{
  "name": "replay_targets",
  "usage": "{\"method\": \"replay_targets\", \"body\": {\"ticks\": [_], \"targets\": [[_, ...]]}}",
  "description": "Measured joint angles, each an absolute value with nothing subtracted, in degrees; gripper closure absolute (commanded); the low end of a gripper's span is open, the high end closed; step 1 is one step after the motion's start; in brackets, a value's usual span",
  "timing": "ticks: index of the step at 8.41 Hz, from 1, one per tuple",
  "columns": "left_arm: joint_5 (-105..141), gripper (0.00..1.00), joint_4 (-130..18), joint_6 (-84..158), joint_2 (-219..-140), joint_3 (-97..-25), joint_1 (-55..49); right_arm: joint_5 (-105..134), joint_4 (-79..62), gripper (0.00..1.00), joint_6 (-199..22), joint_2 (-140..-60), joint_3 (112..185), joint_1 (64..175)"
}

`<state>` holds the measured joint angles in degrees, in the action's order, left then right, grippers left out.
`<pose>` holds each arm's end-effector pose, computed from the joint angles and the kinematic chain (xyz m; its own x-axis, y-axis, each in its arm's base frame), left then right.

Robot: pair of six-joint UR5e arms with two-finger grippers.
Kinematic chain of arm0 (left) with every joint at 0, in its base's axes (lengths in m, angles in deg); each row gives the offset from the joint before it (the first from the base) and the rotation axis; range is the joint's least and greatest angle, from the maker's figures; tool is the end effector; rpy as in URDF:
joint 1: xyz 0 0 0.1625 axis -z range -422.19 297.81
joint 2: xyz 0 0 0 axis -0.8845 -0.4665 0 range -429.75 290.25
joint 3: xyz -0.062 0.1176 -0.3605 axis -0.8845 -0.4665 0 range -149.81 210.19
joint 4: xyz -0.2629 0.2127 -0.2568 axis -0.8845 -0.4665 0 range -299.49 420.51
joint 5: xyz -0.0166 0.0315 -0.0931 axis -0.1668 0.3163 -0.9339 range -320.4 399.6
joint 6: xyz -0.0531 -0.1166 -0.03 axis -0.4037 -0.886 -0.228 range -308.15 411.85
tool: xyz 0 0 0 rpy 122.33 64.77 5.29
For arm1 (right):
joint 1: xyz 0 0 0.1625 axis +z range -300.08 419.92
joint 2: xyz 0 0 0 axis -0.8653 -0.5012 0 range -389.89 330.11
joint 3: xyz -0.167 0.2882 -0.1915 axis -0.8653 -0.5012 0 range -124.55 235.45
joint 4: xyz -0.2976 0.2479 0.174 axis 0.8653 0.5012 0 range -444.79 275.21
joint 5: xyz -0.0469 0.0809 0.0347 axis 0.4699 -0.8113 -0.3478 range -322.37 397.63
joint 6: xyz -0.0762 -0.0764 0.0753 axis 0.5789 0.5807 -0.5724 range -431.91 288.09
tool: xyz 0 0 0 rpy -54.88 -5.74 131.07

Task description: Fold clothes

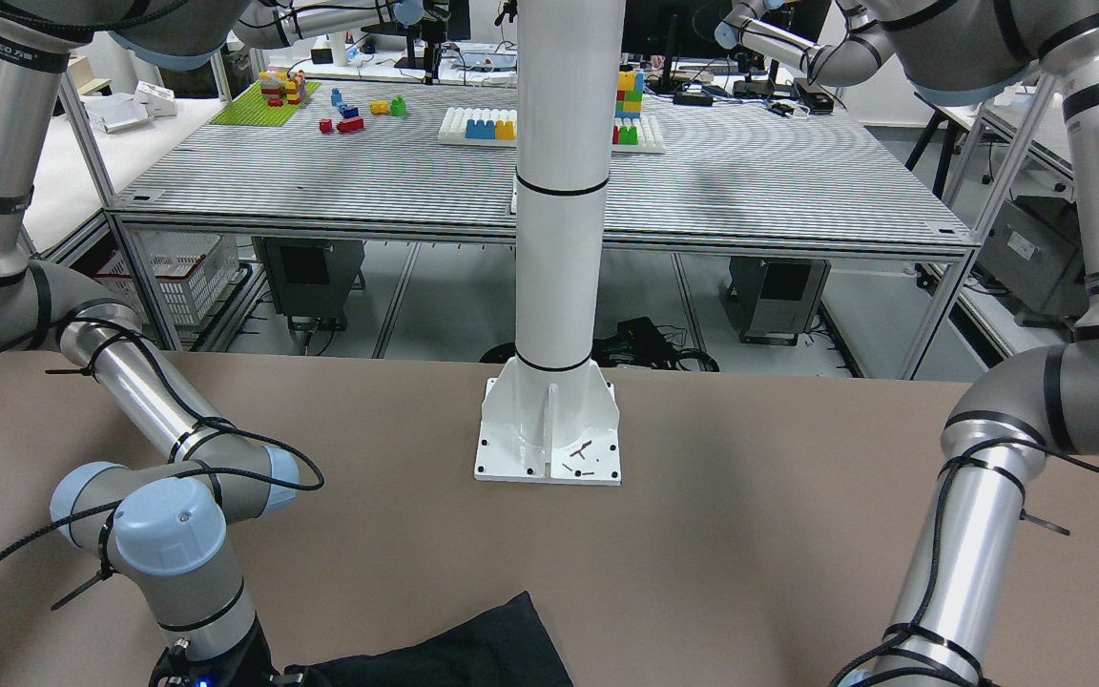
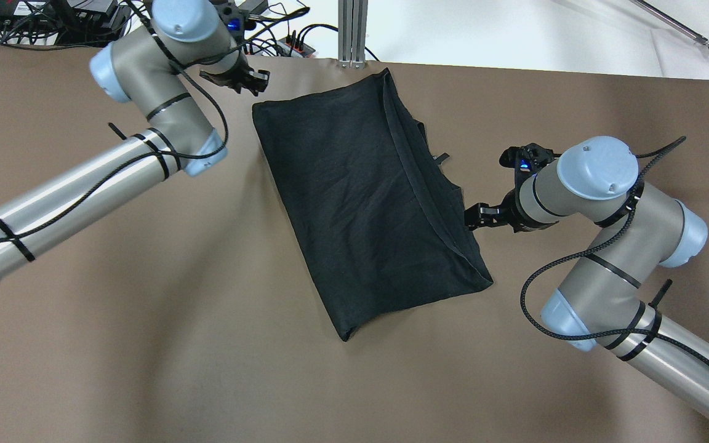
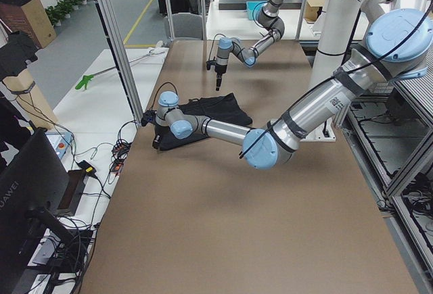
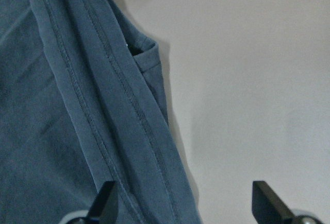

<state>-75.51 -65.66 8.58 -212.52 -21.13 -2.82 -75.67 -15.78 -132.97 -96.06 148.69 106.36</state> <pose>0.3676 -0.7728 0.2965 0.6695 0.1633 -0.7246 0.1830 0.9092 0.3739 -0.4033 -0.5422 0.3371 0.6270 0.0145 0.7789 -0.1822 0.9748 0.1285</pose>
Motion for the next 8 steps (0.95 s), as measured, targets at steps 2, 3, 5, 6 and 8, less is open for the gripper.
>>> {"method": "replay_targets", "body": {"ticks": [2,3,5,6,8], "targets": [[-76.75,0.05,-65.89,9.98,-209.76,-23.61,-1.99,-74.95,-23.48,0.11,-139.73,-92.47,140.22,106.29],[-76.79,0.05,-65.93,10.08,-209.36,-24.02,-1.99,-74.5,-25.84,0.17,-141.97,-90.64,136.68,106.26],[-76.77,0.05,-65.99,10.08,-208.83,-24.26,-2.15,-72.91,-28.7,0.4,-143.72,-89.13,132.41,105.88],[-76.77,0.05,-65.99,10.12,-208.71,-24.28,-2.2,-72.19,-29.78,0.61,-144.03,-88.92,131.14,105.59],[-76.72,0.05,-65.99,10.18,-208.57,-24.3,-2.24,-71.64,-30.65,1.0,-145.96,-88.6,130.48,104.99]]}}
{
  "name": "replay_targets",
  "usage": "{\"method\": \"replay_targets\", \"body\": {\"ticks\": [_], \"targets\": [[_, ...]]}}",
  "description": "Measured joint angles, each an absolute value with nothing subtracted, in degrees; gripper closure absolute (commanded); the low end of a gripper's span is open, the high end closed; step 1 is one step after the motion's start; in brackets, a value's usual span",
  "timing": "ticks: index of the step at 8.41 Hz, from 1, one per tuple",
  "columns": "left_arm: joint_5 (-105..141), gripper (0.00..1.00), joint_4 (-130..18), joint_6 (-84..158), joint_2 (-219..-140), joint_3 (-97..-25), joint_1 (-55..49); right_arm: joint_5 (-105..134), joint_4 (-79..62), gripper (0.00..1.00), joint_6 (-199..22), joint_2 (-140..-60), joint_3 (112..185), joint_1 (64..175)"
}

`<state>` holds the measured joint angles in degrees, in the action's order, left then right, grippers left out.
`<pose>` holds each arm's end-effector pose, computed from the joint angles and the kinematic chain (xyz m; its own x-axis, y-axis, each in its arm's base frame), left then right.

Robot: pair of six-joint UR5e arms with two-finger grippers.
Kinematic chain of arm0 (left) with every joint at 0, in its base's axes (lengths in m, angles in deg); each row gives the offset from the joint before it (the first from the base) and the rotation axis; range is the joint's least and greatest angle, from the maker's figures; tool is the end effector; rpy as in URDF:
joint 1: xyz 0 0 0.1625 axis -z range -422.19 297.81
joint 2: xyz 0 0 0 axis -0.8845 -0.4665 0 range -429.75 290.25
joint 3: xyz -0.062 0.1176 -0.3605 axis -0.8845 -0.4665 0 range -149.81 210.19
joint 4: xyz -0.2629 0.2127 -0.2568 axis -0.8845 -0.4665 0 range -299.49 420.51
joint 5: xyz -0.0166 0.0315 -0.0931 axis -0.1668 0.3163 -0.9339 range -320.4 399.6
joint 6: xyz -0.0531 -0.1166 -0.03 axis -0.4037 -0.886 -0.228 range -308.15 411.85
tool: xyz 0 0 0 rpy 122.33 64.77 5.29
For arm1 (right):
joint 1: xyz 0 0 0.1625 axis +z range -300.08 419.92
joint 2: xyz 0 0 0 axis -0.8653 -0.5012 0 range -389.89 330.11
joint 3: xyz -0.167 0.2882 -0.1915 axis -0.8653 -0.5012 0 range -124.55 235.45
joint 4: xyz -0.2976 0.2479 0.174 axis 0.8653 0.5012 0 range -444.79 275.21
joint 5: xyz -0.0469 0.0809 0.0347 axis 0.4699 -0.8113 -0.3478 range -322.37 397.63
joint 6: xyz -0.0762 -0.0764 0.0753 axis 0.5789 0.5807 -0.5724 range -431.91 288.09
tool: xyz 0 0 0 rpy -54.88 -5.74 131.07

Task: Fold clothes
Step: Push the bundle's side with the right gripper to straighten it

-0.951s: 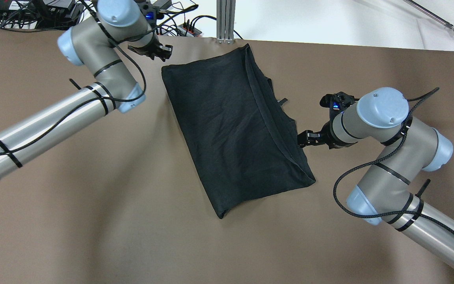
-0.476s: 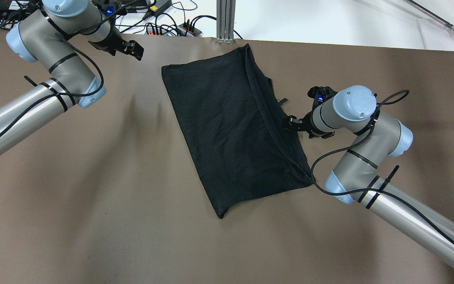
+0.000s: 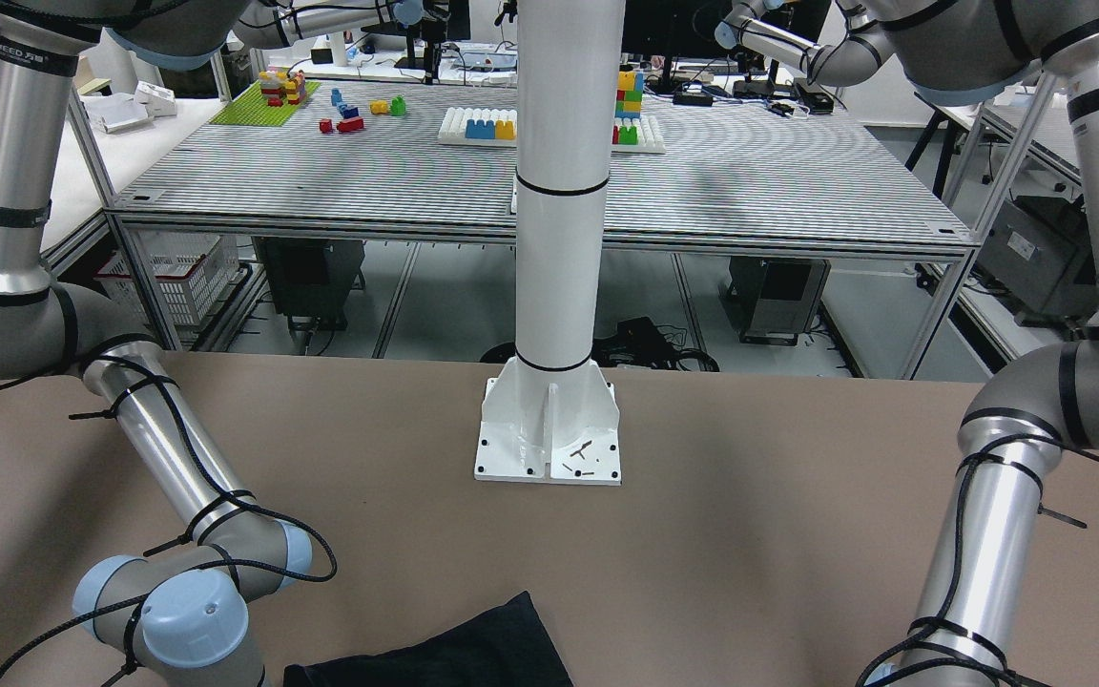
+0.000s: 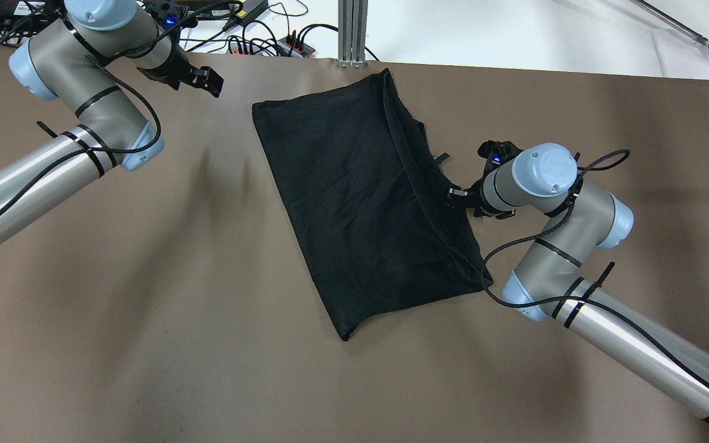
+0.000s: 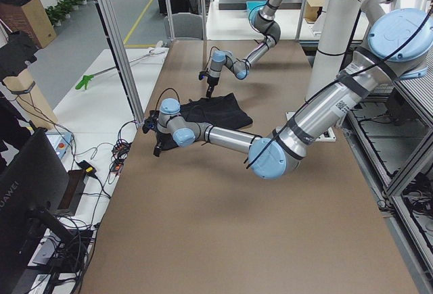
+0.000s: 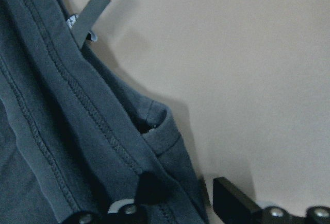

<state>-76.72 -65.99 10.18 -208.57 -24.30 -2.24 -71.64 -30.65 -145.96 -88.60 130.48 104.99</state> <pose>0.3537 -0.7611 0.3227 0.6677 0.1829 -0.7216 0.1617 0.9106 0.3804 -0.4630 -0.5916 0.3750 0.5494 0.1836 0.8151 -0.3466 0.9377 0.0224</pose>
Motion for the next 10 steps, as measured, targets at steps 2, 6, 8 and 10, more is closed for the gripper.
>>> {"method": "replay_targets", "body": {"ticks": [2,6,8,10], "targets": [[-76.71,0.05,-65.97,10.34,-208.32,-24.28,-2.24,-71.58,-30.77,1.0,-148.32,-88.34,130.78,104.72],[-76.68,0.05,-66.04,10.31,-207.86,-24.3,-2.32,-71.96,-30.75,1.0,-149.21,-89.79,134.38,104.23],[-76.68,0.05,-66.05,10.2,-207.7,-24.35,-2.33,-71.71,-30.48,1.0,-150.88,-93.56,140.54,100.88],[-76.74,0.05,-66.05,10.02,-207.64,-24.38,-2.34,-70.27,-30.36,1.0,-154.1,-97.7,147.11,97.74]]}}
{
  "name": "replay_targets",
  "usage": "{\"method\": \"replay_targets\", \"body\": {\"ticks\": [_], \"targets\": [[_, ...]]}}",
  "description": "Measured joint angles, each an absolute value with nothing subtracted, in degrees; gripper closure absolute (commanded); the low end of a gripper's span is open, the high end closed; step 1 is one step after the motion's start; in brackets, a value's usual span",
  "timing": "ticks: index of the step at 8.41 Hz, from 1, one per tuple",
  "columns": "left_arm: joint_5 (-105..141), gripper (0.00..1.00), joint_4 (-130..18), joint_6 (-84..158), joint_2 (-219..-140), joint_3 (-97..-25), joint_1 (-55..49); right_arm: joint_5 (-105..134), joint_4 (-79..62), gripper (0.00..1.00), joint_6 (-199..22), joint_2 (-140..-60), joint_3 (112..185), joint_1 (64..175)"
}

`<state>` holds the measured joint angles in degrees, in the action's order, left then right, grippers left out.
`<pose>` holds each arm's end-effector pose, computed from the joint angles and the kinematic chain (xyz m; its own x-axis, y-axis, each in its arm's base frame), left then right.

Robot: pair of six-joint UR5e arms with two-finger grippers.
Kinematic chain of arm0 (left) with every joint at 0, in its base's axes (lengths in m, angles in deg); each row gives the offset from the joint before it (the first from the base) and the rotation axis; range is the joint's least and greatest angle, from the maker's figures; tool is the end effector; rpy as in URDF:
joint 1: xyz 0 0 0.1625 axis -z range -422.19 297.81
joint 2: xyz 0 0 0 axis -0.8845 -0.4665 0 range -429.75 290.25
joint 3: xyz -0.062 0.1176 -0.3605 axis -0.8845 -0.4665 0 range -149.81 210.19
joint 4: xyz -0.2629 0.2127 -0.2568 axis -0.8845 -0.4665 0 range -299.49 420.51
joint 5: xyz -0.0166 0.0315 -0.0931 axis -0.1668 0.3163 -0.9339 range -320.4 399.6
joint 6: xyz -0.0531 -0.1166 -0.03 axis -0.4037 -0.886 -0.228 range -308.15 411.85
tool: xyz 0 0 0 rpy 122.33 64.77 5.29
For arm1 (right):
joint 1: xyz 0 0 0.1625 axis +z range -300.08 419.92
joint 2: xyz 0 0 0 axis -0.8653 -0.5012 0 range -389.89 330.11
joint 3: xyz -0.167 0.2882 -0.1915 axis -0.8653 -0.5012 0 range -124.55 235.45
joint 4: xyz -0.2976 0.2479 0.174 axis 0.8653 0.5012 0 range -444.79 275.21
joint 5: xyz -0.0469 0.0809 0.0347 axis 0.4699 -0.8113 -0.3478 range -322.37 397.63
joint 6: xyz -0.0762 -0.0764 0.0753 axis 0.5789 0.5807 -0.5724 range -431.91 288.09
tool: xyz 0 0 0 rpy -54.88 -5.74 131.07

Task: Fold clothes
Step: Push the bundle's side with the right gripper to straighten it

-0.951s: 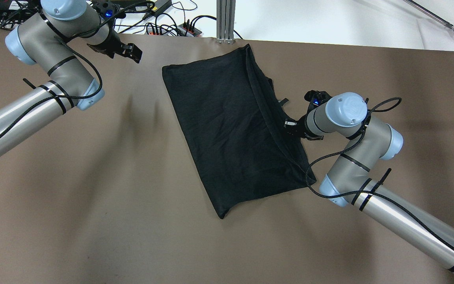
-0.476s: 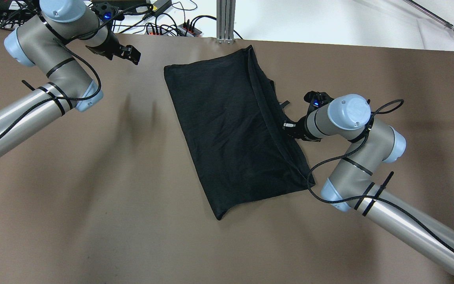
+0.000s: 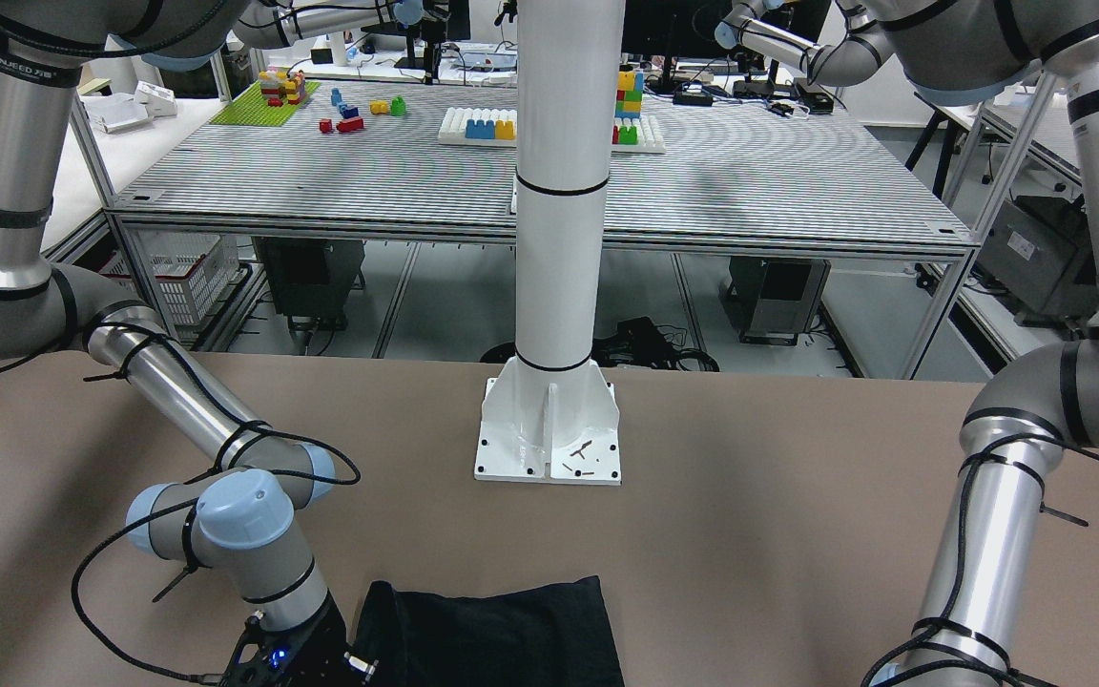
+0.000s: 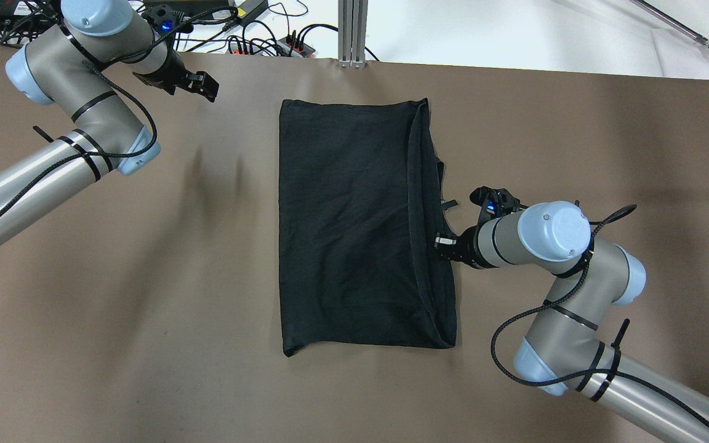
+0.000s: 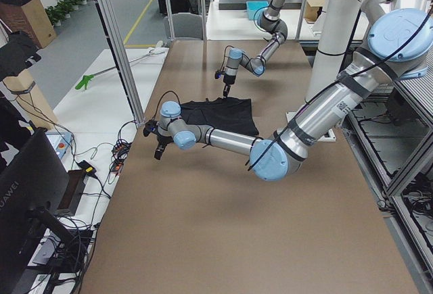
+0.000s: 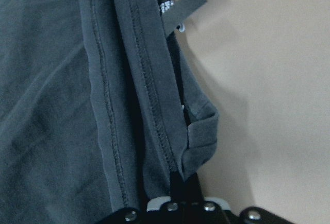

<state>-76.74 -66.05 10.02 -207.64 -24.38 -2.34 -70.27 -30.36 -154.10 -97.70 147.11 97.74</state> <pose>0.3537 -0.7580 0.3354 0.6717 0.1730 -0.7203 0.1593 0.9159 0.3685 -0.4742 -0.4858 0.3331 0.4490 0.1850 0.8742 -0.3165 0.9478 -0.0380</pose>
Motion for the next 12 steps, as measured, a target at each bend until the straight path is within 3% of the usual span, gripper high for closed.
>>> {"method": "replay_targets", "body": {"ticks": [4,5,6,10,12], "targets": [[-76.76,0.05,-66.05,9.85,-207.65,-24.49,-2.64,-68.98,-30.3,1.0,-154.57,-100.33,150.45,96.01],[-76.76,0.05,-66.05,9.84,-207.65,-24.49,-2.66,-69.18,-30.29,0.57,-153.93,-100.52,150.38,96.03],[-76.76,0.05,-66.05,9.84,-207.65,-24.49,-2.68,-69.39,-30.26,0.06,-152.14,-100.68,150.29,96.15],[-76.76,0.05,-66.05,9.84,-207.65,-24.5,-2.77,-69.5,-27.88,0.05,-144.79,-100.03,151.51,97.14],[-76.76,0.05,-66.05,9.84,-207.65,-24.48,-2.85,-69.19,-19.16,0.05,-142.0,-97.32,154.24,97.42]]}}
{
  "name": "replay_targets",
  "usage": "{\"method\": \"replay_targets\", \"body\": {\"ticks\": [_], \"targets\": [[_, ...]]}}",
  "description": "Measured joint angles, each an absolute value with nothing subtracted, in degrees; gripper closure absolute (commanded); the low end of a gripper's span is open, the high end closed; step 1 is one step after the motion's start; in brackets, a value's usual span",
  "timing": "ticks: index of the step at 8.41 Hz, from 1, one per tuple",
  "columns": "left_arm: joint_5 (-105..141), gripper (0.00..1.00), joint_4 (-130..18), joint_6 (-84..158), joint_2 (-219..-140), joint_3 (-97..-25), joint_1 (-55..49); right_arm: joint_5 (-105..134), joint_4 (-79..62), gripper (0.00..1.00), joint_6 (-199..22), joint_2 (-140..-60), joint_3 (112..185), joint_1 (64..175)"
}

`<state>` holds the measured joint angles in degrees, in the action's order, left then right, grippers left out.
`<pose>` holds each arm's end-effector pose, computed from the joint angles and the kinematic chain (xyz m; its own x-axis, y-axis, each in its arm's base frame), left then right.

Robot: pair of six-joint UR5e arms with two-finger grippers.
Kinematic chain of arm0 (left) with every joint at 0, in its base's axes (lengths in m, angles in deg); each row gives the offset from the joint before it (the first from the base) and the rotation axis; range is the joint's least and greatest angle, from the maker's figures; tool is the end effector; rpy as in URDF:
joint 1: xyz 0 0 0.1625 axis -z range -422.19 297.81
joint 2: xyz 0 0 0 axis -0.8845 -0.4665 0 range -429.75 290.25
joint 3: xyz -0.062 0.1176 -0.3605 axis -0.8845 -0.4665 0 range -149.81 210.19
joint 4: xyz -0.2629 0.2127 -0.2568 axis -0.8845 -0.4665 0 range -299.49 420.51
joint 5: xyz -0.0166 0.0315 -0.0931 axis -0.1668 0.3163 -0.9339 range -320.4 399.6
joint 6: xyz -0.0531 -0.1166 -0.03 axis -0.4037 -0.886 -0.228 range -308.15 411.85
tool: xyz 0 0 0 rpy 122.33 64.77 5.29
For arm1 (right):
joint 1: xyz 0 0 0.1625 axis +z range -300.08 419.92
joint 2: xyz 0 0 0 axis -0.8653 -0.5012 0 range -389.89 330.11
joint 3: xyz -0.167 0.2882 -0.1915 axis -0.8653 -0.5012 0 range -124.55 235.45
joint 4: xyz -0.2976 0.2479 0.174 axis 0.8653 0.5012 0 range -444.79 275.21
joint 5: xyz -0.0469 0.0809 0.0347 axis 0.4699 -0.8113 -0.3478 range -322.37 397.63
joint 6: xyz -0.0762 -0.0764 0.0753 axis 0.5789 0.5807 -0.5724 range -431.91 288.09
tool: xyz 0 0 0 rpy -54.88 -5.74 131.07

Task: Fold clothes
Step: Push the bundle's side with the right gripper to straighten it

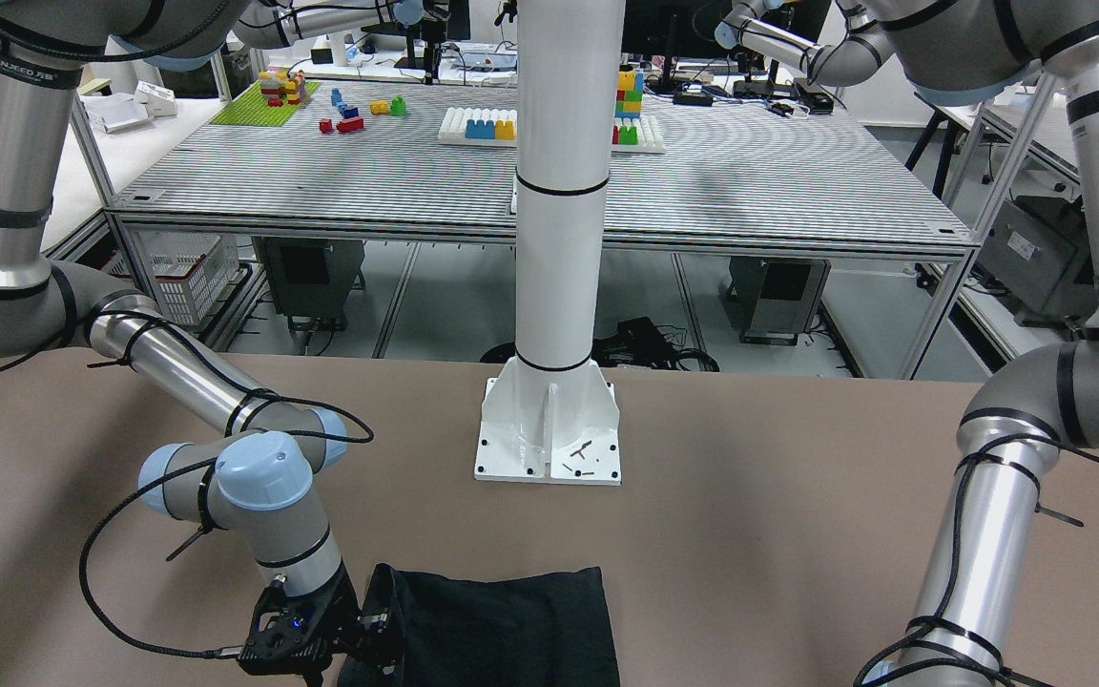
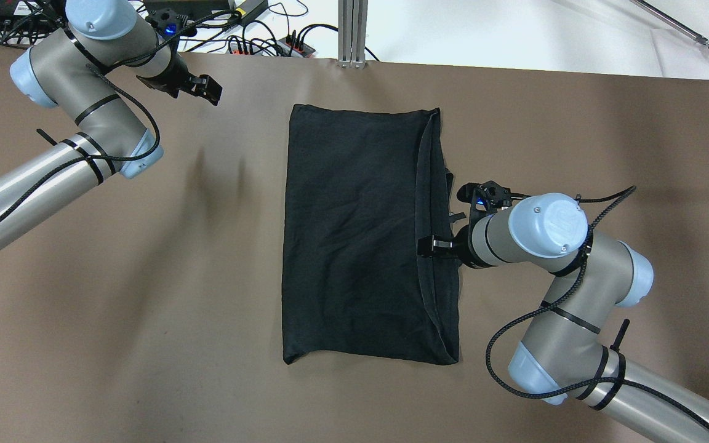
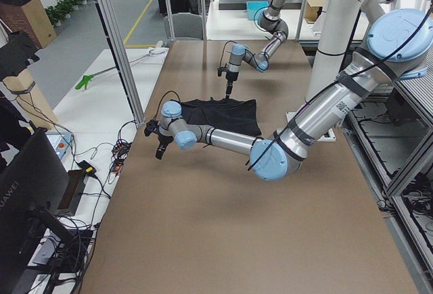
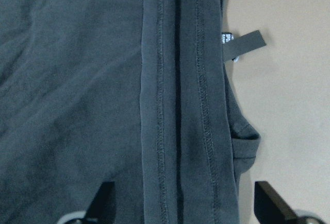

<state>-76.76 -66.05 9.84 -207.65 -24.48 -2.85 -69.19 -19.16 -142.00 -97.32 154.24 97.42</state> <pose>0.3604 -0.7547 0.3342 0.6688 0.1774 -0.7220 0.1534 0.9173 0.3674 -0.4593 -0.4726 0.2960 0.5539 0.0142 0.8325 -0.2175 0.9676 0.1282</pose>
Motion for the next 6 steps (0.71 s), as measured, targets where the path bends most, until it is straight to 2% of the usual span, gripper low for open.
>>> {"method": "replay_targets", "body": {"ticks": [2,3,5,6], "targets": [[-76.73,0.05,-66.05,9.71,-207.68,-24.48,-3.29,-66.49,-8.03,0.09,-141.36,-94.98,157.97,94.52],[-76.7,0.05,-66.05,9.56,-207.68,-24.5,-3.56,-62.41,-2.89,0.19,-141.21,-94.53,159.96,91.02],[-76.68,0.05,-66.05,9.43,-207.69,-24.5,-3.82,-56.03,5.08,0.5,-140.08,-94.13,162.55,85.24],[-76.68,0.05,-66.05,9.41,-207.68,-24.49,-3.87,-54.88,7.82,0.55,-138.21,-94.04,163.18,84.12]]}}
